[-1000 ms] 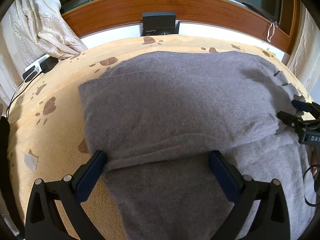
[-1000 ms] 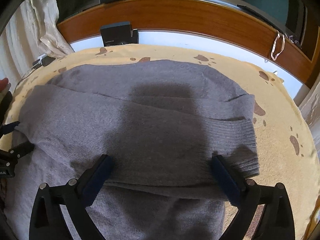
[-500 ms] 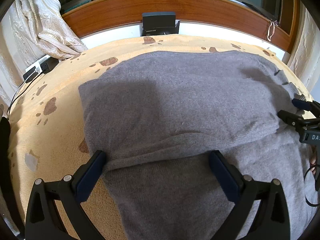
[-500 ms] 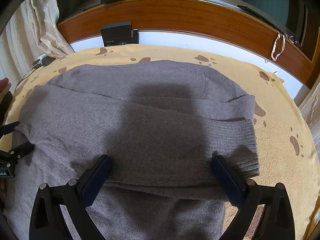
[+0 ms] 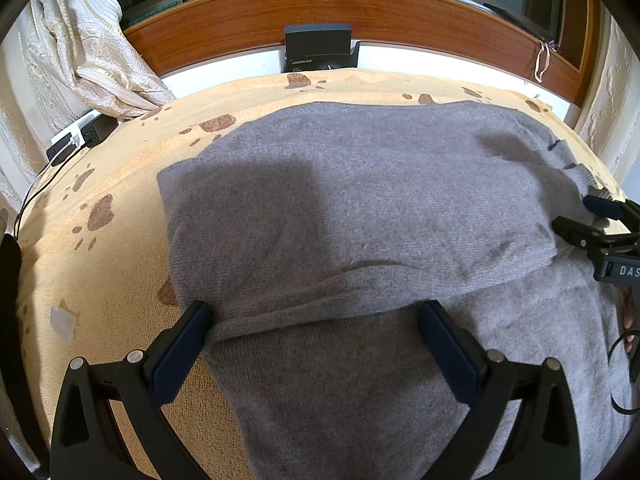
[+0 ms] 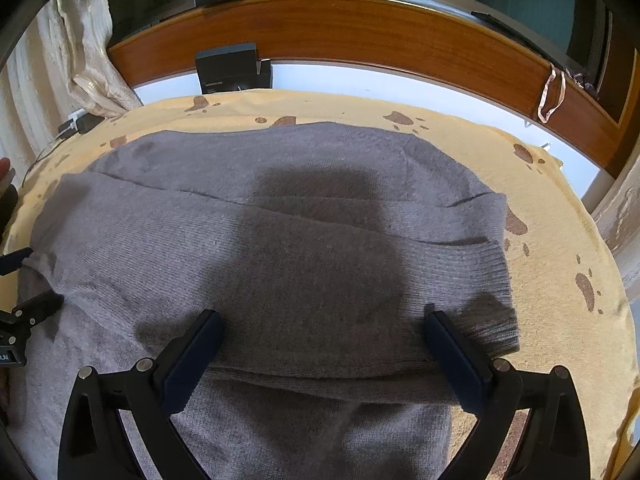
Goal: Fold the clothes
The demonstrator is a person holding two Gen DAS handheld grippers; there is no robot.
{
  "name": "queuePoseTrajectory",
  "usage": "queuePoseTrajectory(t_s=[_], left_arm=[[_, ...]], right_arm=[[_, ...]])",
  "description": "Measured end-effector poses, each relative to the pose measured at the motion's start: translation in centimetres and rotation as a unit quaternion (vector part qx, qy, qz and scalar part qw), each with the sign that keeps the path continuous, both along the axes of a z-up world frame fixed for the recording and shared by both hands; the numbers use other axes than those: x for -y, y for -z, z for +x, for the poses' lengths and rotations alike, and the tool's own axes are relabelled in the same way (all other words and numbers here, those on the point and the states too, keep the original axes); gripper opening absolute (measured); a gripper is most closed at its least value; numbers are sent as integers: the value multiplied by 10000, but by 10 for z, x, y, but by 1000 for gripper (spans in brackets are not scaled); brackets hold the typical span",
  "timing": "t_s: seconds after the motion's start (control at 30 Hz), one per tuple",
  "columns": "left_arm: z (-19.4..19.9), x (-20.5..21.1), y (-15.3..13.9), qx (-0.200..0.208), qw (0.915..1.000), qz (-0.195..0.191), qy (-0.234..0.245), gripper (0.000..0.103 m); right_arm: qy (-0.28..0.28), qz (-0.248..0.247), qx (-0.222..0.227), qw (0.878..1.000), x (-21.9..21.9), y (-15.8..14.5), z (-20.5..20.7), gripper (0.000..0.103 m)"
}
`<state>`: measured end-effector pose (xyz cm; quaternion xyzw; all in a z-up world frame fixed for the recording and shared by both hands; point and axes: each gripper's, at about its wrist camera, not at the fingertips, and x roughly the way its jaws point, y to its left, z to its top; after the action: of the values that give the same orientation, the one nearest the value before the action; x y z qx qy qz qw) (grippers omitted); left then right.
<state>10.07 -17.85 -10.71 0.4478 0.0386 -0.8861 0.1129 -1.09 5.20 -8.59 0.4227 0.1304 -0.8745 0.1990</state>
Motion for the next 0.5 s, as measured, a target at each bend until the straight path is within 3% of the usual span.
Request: queuePoseTrajectory(t_s=[0.33,0.5], left_arm=[[2,0,-2,-38,10000,-22,0,103],[23,4,-12,-231,9997,94,-79,103]], right_arm=[[-3,28,-21,10000,-2,-1,2,102],[-37,-75,-347,9994,-15,-13,16,102]])
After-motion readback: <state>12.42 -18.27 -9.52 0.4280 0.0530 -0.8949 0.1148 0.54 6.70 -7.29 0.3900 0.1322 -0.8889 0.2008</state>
